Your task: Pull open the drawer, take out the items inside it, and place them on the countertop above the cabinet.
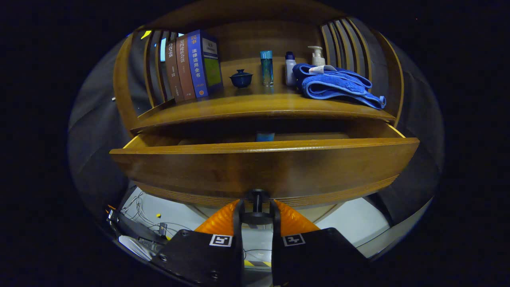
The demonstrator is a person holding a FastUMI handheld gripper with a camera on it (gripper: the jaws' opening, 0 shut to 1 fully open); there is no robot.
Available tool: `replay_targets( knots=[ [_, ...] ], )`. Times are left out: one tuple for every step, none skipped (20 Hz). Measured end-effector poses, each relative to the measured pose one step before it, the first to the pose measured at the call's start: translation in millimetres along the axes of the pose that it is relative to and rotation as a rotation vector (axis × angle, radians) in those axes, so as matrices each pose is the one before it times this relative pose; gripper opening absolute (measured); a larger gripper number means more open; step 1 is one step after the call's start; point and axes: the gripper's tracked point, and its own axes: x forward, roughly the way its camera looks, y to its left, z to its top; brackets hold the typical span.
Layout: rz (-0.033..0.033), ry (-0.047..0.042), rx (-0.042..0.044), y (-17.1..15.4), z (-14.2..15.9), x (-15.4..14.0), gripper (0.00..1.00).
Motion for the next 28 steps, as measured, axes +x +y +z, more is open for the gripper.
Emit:
replay_targets(
  knots=[
    [-0.00031, 0.01082, -0.0056, 0.09, -5.85, -7.91, 0.31],
    [-0.00136, 0.0094, -0.00168, 0.02, -5.62, -8.01, 0.31],
    [-0.00113, 0.00629, 0.00293, 0.18, -5.11, -7.23, 0.31],
    [-0.00144, 0.00527, 0.00418, -0.35, -5.14, -7.11, 0.31],
    [-0.00248, 0.0041, 0.00362, -0.57, -4.58, -6.41, 0.31],
    [-0.00156, 0.00615, 0.0001, 0.13, -4.63, -6.08, 0.31],
    [-0.0015, 0.00722, -0.00126, 0.16, -4.1, -4.61, 0.31],
    [0.00024, 0.00818, 0.00152, 0.44, -4.19, -5.44, 0.31],
    [-0.00083, 0.00818, 0.00425, 0.06, -4.1, -5.16, 0.31],
    [0.00088, 0.00704, 0.00355, 1.1, -4.11, -5.12, 0.31],
    [0.00391, 0.00752, 0.00436, 1.26, -3.74, -4.4, 0.31],
    [0.0026, 0.00782, 0.00328, 0.81, -4.15, -4.52, 0.31],
    [0.00133, 0.00694, 0.0021, 0.97, -3.5, -4.71, 0.31],
    [-0.00022, 0.00552, 0.00211, -0.22, -3.33, -4.11, 0.31],
    [-0.00191, 0.00541, -0.00042, -0.33, -3.46, -3.82, 0.31],
    [-0.00372, 0.00412, 0.00084, -0.72, -2.7, -3.42, 0.31],
    [-0.0036, 0.0039, 0.00381, -0.86, -3.51, -3.25, 0.31],
    [-0.00158, 0.0042, 0.00178, -0.31, -3.44, -2.19, 0.31],
    [-0.00204, 0.00638, -0.0012, 0.31, -3.79, 0.18, 0.31],
    [-0.00392, 0.01368, -0.00087, -0.28, -4.91, 2.2, 0.31],
    [-0.00191, 0.03189, -0.0012, -0.84, -9.13, 2.23, 0.31],
    [-0.00079, -0.01008, 0.00186, 0.07, 3.92, -0.69, 0.31],
    [0.00062, 0.02632, -0.00606, 0.98, -4.23, -0.82, 0.32],
    [-0.0004, -0.00142, -0.0027, -0.51, 1.35, -1.56, 0.32],
    [0.00007, 0.00361, -0.00137, -0.37, -0.62, -0.49, 0.38],
    [0.00079, -0.00457, 0.00328, -0.21, 1.86, -2.54, 0.39],
    [0.00207, -0.02136, 0.00281, 0.73, 4.29, -2.74, 0.45],
    [-0.00863, -0.02342, -0.00083, -1.34, 7.06, -6.4, 0.56]
  ],
)
